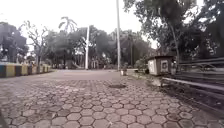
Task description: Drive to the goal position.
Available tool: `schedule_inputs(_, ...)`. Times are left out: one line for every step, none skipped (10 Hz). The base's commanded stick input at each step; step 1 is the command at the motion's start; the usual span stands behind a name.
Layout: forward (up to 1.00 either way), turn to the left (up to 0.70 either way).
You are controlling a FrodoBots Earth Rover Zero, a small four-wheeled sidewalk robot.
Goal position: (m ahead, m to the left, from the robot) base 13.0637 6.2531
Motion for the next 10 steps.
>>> schedule_inputs(0.70,0.03)
schedule_inputs(0.70,0.05)
schedule_inputs(0.70,0.09)
schedule_inputs(0.70,0.09)
schedule_inputs(0.70,0.00)
schedule_inputs(0.70,0.00)
schedule_inputs(0.69,0.00)
schedule_inputs(0.69,0.00)
schedule_inputs(0.69,0.00)
schedule_inputs(0.69,0.00)
